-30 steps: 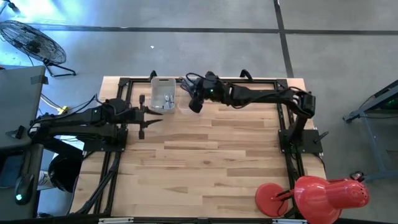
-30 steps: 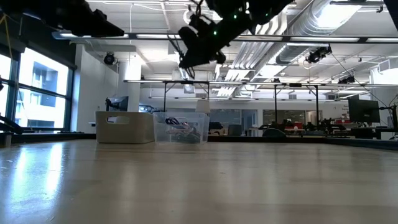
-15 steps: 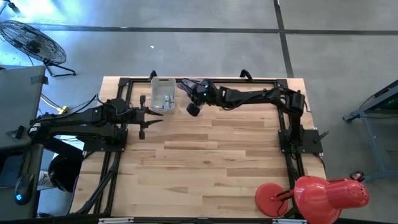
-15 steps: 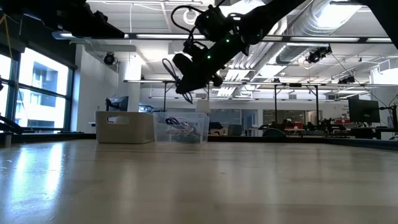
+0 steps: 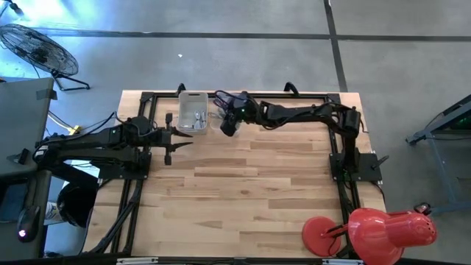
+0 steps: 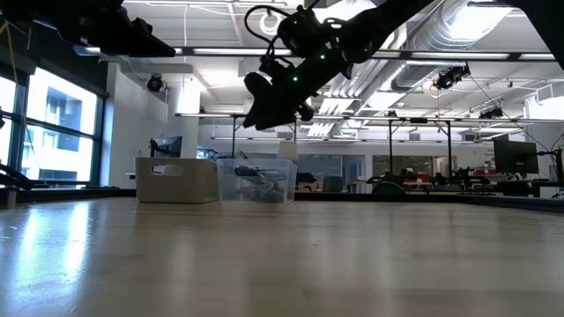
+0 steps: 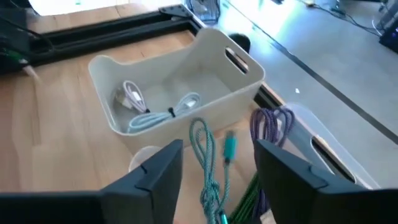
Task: Pick & Place USB Port
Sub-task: Return to Home Position
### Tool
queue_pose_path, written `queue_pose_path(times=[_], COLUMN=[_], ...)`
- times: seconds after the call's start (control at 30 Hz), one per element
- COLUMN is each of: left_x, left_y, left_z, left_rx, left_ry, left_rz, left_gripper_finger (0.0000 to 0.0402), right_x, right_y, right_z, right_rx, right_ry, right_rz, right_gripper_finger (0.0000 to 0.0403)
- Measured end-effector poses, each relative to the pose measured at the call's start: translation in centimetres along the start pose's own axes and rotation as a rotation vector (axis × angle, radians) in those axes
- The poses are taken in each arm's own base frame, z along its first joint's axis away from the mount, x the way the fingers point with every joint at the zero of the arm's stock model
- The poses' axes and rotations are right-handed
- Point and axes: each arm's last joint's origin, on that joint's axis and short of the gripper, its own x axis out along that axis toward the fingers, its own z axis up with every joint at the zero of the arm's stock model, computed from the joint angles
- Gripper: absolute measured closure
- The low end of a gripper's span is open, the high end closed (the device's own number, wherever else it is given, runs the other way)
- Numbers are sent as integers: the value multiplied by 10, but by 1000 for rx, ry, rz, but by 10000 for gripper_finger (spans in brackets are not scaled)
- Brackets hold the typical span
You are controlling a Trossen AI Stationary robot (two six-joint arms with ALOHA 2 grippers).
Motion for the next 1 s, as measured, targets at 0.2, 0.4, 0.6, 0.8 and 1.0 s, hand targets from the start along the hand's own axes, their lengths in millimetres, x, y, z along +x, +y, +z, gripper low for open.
queue_pose_path(times=[0.2, 0.4, 0.6, 0.8, 1.0], left_x=[0, -9, -24, -36, -44], left_y=[0, 2, 6, 8, 8], left_z=[0, 3, 2, -2, -5], left_rx=[6, 134, 245, 301, 324], left_ry=[1, -29, 6, 79, 98], left_rz=[-10, 43, 201, 310, 336], left_gripper_finger=[309, 309, 310, 342, 397], right_x=[-16, -65, -130, -187, -219], right_y=[1, -2, -7, -13, -12], right_z=[15, 49, 72, 74, 71], right_rx=[-33, -68, -141, -183, -215], right_ry=[-37, -116, -129, -51, -16], right_rz=[88, 189, 151, 40, 15], right_gripper_finger=[209, 208, 221, 314, 389])
